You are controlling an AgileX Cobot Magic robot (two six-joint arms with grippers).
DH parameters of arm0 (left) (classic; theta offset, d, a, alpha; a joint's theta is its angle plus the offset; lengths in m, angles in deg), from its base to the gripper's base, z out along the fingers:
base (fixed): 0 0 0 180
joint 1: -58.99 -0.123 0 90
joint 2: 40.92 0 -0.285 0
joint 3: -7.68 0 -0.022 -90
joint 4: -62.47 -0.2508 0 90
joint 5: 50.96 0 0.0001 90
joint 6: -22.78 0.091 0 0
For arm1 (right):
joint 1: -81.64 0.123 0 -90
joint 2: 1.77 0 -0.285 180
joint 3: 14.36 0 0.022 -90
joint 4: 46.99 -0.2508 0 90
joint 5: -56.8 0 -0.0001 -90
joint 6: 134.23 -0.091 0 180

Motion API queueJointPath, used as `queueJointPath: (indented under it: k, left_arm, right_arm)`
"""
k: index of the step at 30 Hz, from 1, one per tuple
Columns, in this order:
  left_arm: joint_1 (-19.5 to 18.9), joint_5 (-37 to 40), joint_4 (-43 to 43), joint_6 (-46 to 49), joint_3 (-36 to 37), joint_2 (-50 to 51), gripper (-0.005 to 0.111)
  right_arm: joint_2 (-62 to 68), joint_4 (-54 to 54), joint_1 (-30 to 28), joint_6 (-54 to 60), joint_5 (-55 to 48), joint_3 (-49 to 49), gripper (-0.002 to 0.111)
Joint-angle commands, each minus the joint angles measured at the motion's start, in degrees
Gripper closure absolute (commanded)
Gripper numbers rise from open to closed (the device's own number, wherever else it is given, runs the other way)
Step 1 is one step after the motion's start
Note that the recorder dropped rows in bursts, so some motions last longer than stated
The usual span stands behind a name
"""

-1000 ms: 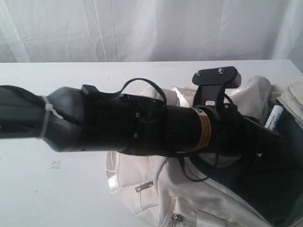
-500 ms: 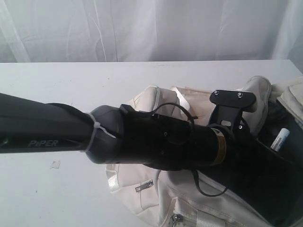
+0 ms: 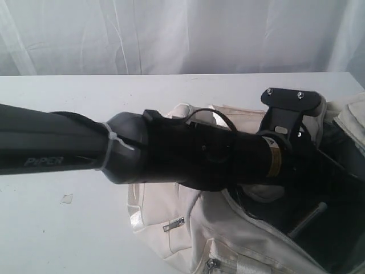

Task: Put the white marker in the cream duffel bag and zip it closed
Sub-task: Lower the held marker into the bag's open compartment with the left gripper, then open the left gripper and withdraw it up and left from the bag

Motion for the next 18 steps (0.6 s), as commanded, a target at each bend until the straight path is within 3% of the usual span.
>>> queueJointPath:
  k: [1, 5, 12, 18]
  left_arm:
    - [-1.2, 8.6, -10.5, -3.4, 0.9, -6.0, 0.064]
    - [-4.3, 12.6, -12.7, -5.1, 3.1, -9.7, 0.064]
    - [-9.5, 12.6, -12.7, -6.6, 9.0, -11.9, 0.064]
    - [-11.4, 12.0, -12.7, -8.1, 13.2, -11.9, 0.064]
  right_arm:
    - [-0.9, 0.6, -0.2, 0.1, -0.8, -0.1, 0.07]
    - [-2.4, 1.4, -0.2, 0.1, -0.8, -0.1, 0.07]
    - [-2.3, -0.2, -0.2, 0.1, -3.3, -0.1, 0.07]
    - [1.9, -8.4, -0.2, 9.2, -8.7, -0.1, 0.07]
